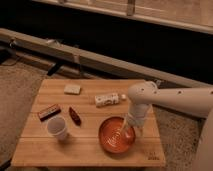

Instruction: Stand the bottle upright

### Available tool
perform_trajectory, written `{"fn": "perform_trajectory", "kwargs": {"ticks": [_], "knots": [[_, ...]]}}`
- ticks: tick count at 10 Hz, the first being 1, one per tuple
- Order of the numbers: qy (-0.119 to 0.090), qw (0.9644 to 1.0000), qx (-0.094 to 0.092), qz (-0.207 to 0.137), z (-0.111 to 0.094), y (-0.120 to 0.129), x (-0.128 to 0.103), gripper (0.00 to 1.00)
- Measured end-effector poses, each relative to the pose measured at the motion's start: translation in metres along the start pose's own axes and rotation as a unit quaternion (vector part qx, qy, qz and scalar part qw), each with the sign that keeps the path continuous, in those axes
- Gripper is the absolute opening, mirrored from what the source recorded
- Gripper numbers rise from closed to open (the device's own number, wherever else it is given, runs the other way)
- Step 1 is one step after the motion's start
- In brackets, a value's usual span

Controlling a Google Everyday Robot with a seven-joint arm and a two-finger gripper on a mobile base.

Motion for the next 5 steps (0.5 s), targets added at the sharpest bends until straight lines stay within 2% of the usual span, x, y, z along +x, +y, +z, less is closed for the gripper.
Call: {"fn": "perform_trajectory", "kwargs": {"ticks": [1,5], "knots": [[-0.004,1.0000,0.003,0.000,-0.003,0.001,-0.006,0.63],[-0.033,0.9989,0.015,-0.030,-0.023,0.033,-0.061,0.63]]}}
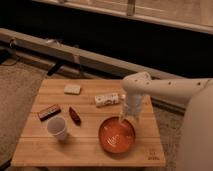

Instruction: Stand the bottle upright

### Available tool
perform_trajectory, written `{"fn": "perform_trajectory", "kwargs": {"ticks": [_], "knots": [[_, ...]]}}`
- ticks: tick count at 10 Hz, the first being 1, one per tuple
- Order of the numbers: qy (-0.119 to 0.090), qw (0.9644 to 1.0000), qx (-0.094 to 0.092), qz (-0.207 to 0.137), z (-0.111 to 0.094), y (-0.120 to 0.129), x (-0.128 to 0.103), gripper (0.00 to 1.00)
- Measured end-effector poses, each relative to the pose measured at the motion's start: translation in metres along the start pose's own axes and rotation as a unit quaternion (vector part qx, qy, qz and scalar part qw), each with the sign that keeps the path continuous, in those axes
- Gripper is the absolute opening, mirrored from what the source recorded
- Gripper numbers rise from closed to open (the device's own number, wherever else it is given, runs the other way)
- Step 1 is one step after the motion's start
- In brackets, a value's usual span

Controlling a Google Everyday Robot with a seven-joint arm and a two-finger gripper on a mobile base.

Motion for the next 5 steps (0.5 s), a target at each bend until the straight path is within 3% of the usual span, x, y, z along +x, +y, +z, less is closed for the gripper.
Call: {"fn": "perform_trajectory", "kwargs": {"ticks": [5], "knots": [[-0.035,0.9987,-0.018,-0.033,-0.010,0.028,-0.052,0.63]]}}
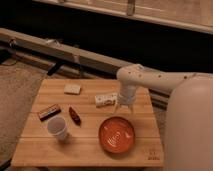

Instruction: Stand the bottle upright

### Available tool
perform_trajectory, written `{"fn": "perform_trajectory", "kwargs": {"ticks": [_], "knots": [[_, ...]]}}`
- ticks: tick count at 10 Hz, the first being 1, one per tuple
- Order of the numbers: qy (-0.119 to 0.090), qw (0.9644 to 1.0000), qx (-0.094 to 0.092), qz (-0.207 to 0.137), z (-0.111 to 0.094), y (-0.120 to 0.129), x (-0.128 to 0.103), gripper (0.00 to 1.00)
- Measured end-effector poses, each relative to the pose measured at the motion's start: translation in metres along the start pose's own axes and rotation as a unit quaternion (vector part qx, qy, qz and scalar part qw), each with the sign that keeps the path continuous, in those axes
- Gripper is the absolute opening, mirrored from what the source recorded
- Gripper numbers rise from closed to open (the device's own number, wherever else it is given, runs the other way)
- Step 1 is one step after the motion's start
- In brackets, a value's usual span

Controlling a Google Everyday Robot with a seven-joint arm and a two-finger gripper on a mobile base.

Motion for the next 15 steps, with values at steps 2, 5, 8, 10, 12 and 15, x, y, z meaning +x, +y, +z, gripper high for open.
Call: {"fn": "perform_trajectory", "kwargs": {"ticks": [2,5,8,10,12,15], "knots": [[-0.011,0.9999,-0.002,-0.002,0.007,0.001,-0.014,0.63],[-0.014,0.9998,-0.001,-0.013,0.029,0.015,-0.035,0.63],[-0.012,0.9996,0.006,-0.023,0.047,0.025,-0.059,0.63],[-0.011,0.9994,0.017,-0.029,0.054,0.029,-0.083,0.63],[-0.014,0.9992,0.021,-0.030,0.055,0.032,-0.102,0.63],[-0.027,0.9985,0.026,-0.041,0.043,0.049,-0.125,0.63]]}}
